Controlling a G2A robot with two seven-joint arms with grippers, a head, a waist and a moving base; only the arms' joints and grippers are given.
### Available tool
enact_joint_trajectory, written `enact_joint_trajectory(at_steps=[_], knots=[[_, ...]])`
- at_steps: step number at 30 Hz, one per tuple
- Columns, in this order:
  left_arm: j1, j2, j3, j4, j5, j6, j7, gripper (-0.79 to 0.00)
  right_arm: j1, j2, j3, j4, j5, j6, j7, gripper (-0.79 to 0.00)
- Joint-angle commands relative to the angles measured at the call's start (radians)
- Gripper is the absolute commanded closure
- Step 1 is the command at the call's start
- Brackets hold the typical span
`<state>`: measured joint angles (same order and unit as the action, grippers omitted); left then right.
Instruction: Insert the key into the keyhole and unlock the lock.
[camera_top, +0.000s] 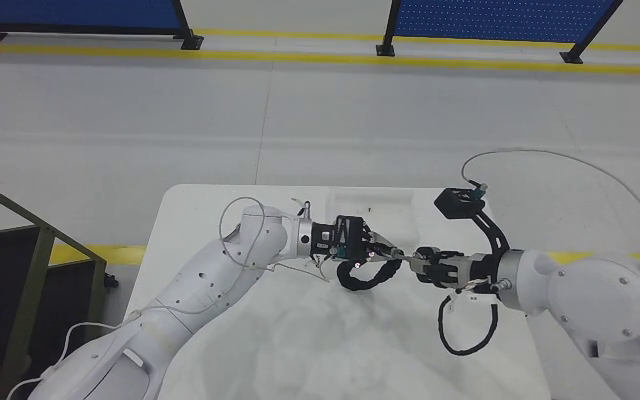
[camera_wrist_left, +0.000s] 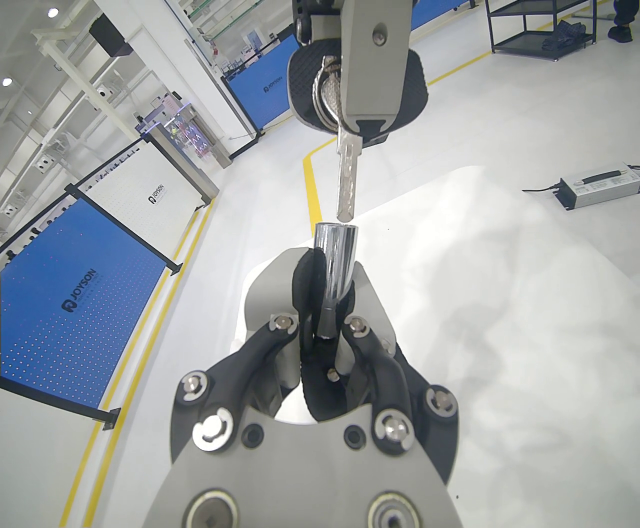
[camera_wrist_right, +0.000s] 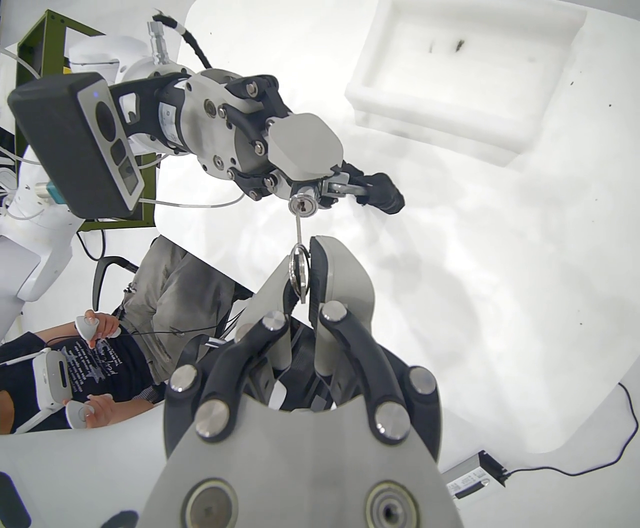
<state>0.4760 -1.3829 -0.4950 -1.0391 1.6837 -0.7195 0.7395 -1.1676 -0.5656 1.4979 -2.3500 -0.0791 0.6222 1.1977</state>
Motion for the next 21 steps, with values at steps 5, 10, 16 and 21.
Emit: enact_joint_trajectory(at_steps=[5,10,16,21], knots=[[0.005,-0.003,-0.009,0.005,0.006,-0.004,0.009,0.000,0.010,0.026,-0.016,0.000,0.022,0.020,-0.019,0.000],[0.007,-0.004,-0.015,0.004,0.016,-0.011,0.016,0.000,0.025,0.047,-0.033,0.000,0.043,0.038,-0.038,0.000],[0.008,-0.010,-0.017,0.003,0.024,-0.020,0.016,0.000,0.047,0.070,-0.053,0.000,0.067,0.055,-0.055,0.000],[0.005,-0.016,-0.018,0.004,0.029,-0.025,0.014,0.000,0.066,0.089,-0.068,0.000,0.086,0.066,-0.066,0.000]])
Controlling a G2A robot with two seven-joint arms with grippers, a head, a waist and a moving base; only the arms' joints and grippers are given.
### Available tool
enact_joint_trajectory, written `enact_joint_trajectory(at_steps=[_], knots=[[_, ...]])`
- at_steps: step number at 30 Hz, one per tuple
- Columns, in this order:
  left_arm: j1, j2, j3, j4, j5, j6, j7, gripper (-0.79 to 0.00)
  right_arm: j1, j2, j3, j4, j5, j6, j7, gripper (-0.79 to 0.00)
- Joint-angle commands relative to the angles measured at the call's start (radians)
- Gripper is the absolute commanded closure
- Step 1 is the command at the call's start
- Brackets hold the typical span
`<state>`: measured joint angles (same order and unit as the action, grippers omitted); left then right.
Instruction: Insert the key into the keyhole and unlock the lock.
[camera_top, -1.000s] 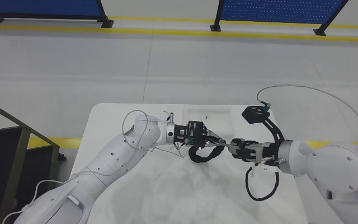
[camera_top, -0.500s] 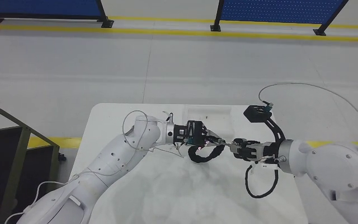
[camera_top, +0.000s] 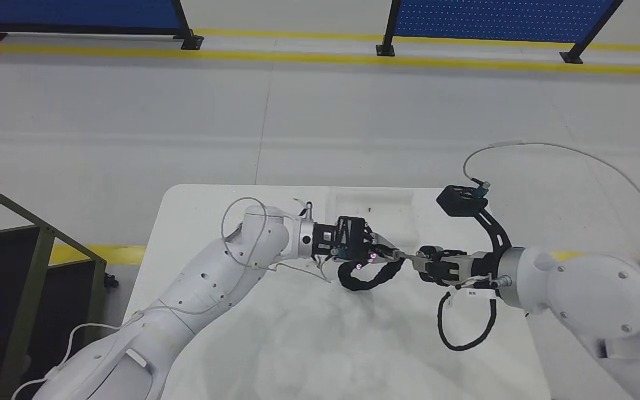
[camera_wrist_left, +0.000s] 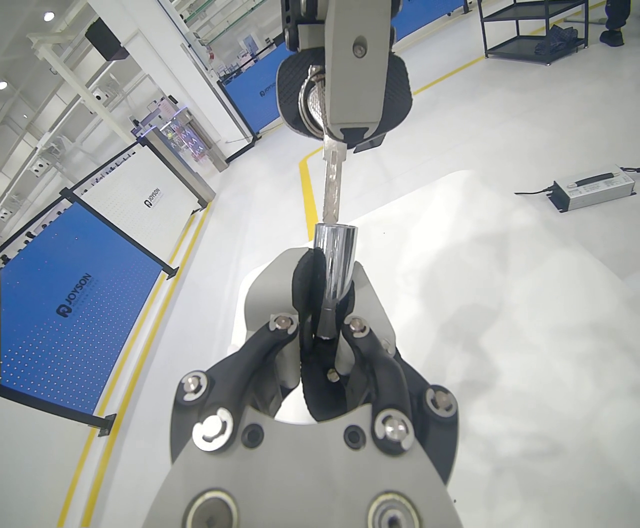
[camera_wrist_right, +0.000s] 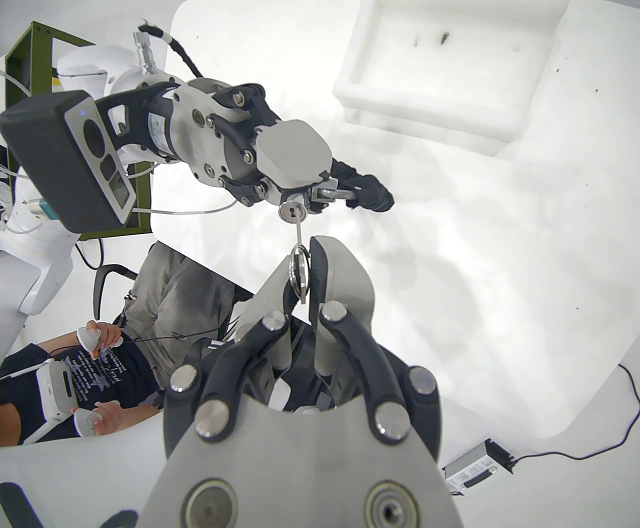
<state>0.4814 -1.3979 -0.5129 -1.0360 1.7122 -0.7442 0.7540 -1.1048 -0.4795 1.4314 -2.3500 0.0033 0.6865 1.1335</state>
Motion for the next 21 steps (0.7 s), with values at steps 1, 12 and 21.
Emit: enact_joint_trajectory(at_steps=[1,12,21], knots=[[-0.001,-0.002,-0.001,0.003,0.001,0.000,0.000,0.000,0.007,0.006,-0.005,0.000,0.007,0.003,-0.003,0.000],[-0.005,-0.013,-0.007,0.023,0.008,-0.005,0.007,0.000,0.051,0.045,-0.040,0.000,0.040,0.014,-0.013,0.000],[-0.005,-0.019,-0.012,0.024,0.021,-0.009,0.008,0.000,0.090,0.071,-0.083,0.000,0.063,0.019,-0.019,0.000]])
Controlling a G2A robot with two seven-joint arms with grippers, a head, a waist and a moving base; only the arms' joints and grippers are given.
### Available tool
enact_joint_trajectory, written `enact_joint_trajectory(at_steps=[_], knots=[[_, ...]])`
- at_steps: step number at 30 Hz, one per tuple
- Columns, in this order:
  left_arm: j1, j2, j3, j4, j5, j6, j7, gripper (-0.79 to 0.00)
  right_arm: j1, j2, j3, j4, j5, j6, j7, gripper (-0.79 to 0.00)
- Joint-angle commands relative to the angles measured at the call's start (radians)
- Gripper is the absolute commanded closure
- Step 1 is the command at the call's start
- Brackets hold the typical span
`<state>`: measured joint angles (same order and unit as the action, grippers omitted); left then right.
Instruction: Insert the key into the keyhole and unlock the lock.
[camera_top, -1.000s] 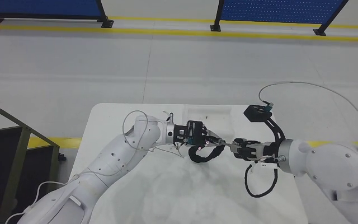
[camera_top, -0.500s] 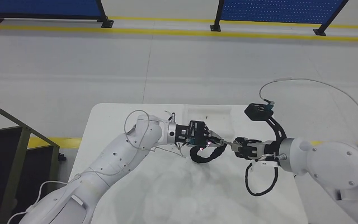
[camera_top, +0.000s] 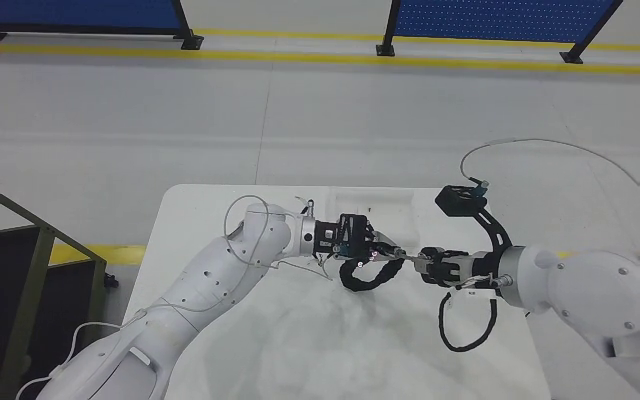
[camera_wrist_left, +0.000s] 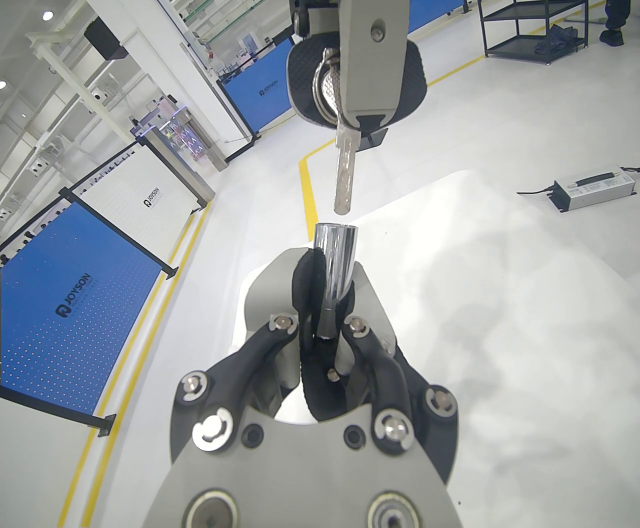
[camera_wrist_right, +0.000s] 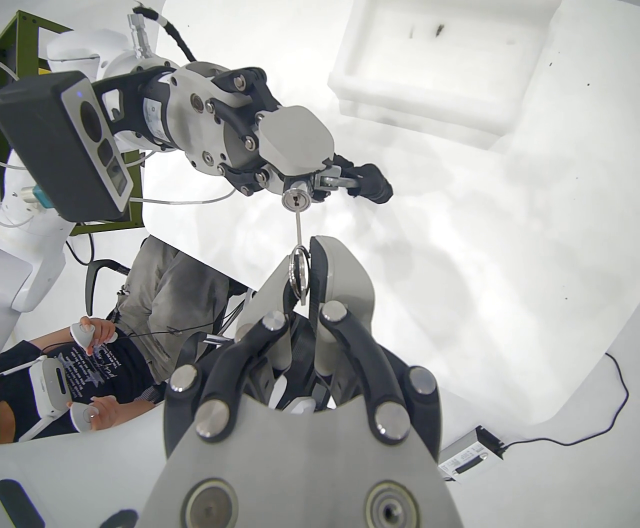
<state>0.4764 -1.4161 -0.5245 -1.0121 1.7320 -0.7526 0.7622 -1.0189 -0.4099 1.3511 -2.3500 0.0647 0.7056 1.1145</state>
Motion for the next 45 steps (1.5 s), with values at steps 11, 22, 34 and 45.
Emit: enact_joint_trajectory(at_steps=[11,22,34,45], knots=[[0.005,-0.003,-0.013,0.015,0.008,-0.007,-0.014,0.000,0.055,0.014,-0.040,0.000,-0.035,-0.024,0.024,0.000],[0.007,-0.003,-0.019,0.017,0.001,-0.023,-0.011,0.000,0.055,0.014,-0.040,0.000,-0.035,-0.024,0.024,0.000],[0.048,0.014,-0.055,-0.037,-0.017,-0.066,-0.082,0.000,0.023,0.019,-0.029,0.000,-0.088,-0.100,0.030,0.000],[0.050,0.014,-0.060,-0.055,0.000,-0.072,-0.094,0.000,0.033,0.015,-0.036,0.000,-0.082,-0.144,0.080,0.000]])
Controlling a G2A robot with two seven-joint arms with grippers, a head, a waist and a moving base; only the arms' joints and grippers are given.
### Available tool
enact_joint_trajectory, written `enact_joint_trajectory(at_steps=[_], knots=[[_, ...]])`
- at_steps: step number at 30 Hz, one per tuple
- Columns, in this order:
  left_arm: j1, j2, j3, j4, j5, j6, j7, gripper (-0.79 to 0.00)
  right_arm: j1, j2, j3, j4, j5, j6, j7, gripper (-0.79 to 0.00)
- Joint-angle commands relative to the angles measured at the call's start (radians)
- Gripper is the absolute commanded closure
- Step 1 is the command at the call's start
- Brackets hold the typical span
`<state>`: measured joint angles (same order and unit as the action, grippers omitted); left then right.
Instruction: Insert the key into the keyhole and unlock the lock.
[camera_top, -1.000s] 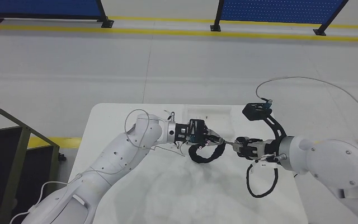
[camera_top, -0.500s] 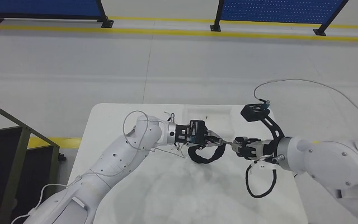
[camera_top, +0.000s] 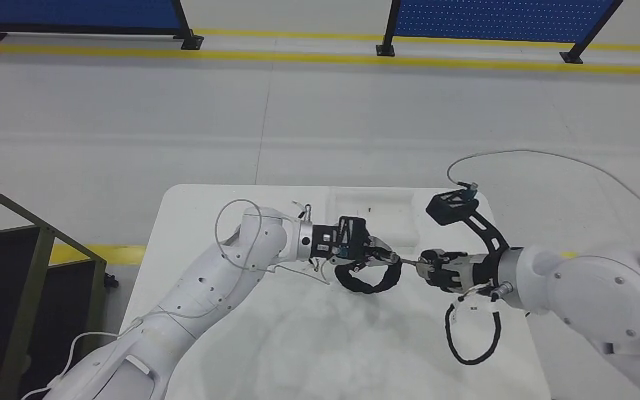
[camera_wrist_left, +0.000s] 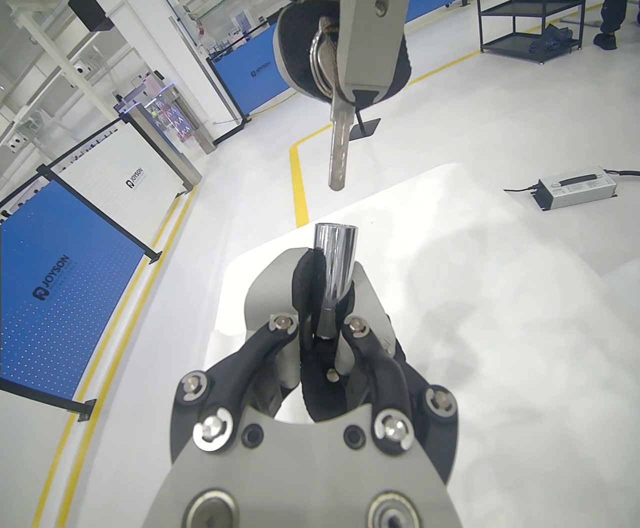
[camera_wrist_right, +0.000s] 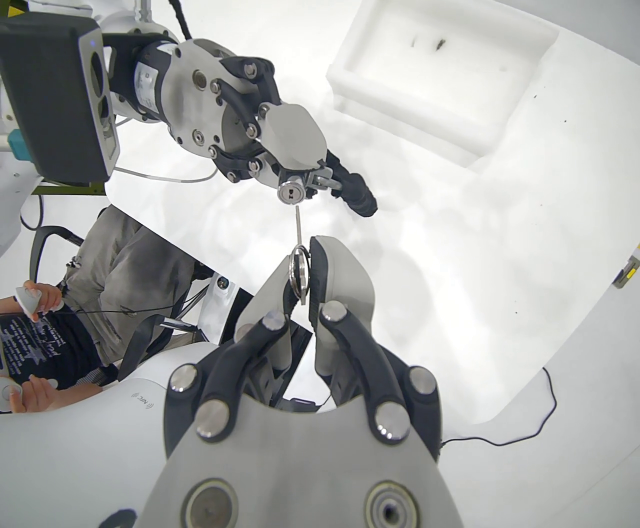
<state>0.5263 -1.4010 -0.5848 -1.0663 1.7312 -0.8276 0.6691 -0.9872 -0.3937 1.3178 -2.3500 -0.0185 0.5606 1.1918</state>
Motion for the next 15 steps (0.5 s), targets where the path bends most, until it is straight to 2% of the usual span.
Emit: enact_joint_trajectory(at_steps=[1,15], knots=[[-0.001,-0.002,0.001,-0.001,0.002,0.005,-0.002,0.000,0.004,-0.002,-0.005,0.000,0.002,0.002,0.004,0.000],[-0.007,-0.016,0.012,0.010,0.009,0.016,0.021,0.000,0.022,-0.013,-0.035,0.000,-0.001,0.021,0.002,0.000]])
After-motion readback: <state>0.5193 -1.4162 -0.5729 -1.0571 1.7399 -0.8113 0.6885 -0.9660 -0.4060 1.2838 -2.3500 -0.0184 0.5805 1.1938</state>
